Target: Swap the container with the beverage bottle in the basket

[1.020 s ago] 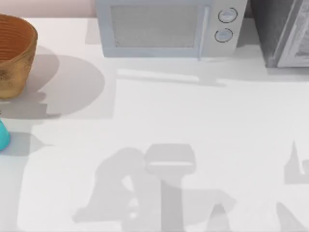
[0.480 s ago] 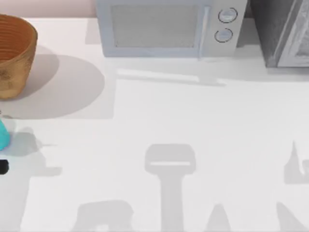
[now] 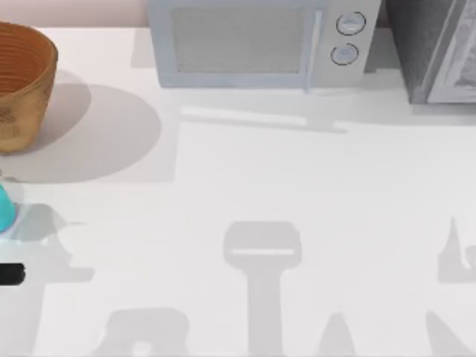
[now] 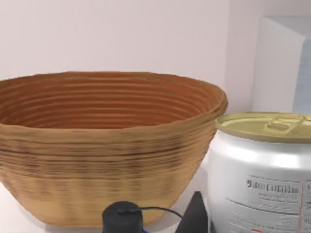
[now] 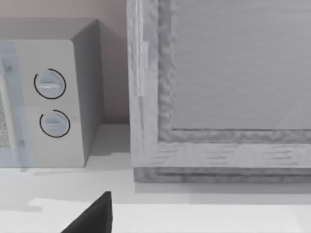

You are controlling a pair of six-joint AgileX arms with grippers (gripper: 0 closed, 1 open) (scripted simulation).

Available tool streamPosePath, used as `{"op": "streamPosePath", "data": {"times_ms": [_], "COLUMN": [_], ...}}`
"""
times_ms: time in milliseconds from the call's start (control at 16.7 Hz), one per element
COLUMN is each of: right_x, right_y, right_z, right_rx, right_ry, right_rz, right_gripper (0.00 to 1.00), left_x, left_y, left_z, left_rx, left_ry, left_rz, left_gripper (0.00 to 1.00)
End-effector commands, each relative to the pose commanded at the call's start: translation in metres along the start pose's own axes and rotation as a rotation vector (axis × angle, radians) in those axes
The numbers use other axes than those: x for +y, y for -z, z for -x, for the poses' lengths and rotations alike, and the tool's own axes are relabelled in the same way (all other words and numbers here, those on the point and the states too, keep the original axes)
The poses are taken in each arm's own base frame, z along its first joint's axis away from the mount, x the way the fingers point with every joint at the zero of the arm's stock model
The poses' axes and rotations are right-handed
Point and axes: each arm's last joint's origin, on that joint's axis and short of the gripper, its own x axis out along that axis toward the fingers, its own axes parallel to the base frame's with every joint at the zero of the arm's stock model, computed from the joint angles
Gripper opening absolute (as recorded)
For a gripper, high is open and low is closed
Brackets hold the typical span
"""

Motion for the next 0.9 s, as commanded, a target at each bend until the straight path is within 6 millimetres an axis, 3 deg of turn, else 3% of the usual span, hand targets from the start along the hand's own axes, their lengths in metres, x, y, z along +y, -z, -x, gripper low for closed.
{"op": "streamPosePath", "data": {"times_ms": [300, 600, 900], "right_x": [0.0, 0.0, 0.0], "right_y": [0.0, 0.0, 0.0], "right_z": [0.0, 0.0, 0.0], "right_rx": [0.0, 0.0, 0.0], "right_ry": [0.0, 0.0, 0.0], "right_rz": [0.0, 0.0, 0.0], "right_gripper": [1.0, 1.0, 1.0], "left_x": [-0.002, -0.012, -0.024], "left_y": [-0.006, -0.041, -0.075], "left_z": [-0.001, -0.014, -0.042], "left_rx": [0.002, -0.027, -0.052], "left_ry": [0.028, 0.189, 0.366], "left_rz": [-0.013, -0.055, -0.083], "left_gripper": [0.0, 0.0, 0.0]}}
